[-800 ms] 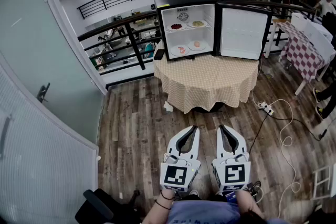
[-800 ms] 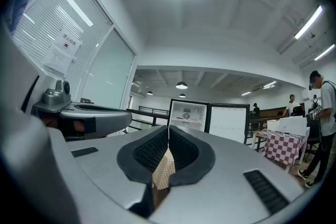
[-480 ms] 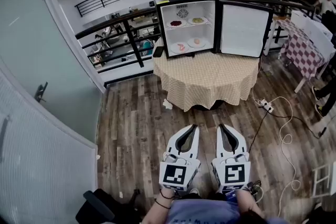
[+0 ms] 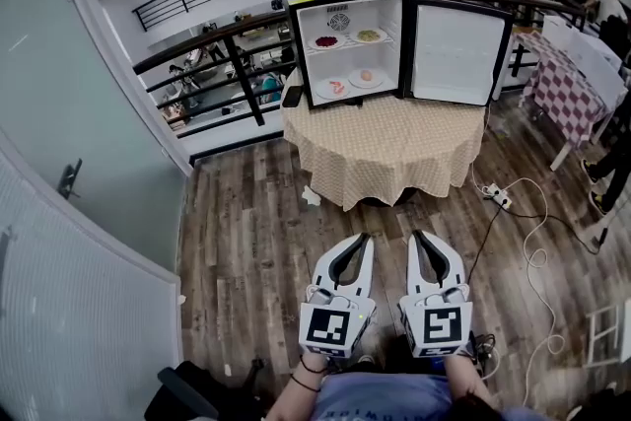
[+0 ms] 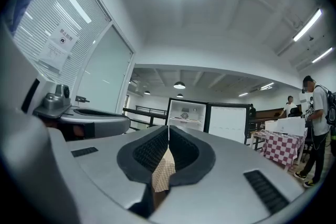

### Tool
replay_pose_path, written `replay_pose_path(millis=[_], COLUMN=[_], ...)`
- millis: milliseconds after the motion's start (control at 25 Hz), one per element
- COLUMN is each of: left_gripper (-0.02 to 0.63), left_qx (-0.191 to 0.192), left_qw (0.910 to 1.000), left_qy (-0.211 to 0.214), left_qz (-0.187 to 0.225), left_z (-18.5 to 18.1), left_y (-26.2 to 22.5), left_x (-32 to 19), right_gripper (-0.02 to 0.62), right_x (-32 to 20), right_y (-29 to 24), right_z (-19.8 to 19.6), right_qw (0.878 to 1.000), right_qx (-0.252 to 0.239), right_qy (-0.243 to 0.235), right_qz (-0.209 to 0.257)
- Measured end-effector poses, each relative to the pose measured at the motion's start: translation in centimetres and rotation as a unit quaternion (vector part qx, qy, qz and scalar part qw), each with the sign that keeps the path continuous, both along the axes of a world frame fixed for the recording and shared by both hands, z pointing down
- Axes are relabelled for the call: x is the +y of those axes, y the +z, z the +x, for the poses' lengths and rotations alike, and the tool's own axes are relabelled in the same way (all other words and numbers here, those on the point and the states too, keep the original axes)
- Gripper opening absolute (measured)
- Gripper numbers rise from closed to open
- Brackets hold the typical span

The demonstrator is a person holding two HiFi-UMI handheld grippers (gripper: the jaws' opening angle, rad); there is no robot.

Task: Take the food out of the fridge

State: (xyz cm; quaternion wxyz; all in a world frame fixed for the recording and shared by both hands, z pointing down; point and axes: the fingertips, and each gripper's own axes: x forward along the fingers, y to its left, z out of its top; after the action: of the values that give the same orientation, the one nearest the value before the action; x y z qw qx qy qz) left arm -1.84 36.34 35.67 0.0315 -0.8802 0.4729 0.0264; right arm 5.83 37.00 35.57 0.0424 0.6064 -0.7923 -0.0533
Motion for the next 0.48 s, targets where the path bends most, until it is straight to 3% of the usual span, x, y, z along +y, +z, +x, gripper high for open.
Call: replay_pose_path(millis=[120,480], left_gripper=[0.018,0.018], left_qx=[-0.001,-0.004], left_qw=[1.0,0.9996], left_qy=[-0.003,-0.022], left_qz=[-0.001,-0.015], left_z=[0.0,1.9], left_y=[0.1,1.6], left_x=[-1.4,-7.8], right_gripper=[0.018,0.019], right_x=[-1.2,-8.2], right_y=[-0.1,1.1], right_z=[0.2,2.9], right_qw=[1.0,1.0], right_qx=[-0.002,-0.009], right_qy=[-0.001,-0.012], right_qz=[0.014,-0.004])
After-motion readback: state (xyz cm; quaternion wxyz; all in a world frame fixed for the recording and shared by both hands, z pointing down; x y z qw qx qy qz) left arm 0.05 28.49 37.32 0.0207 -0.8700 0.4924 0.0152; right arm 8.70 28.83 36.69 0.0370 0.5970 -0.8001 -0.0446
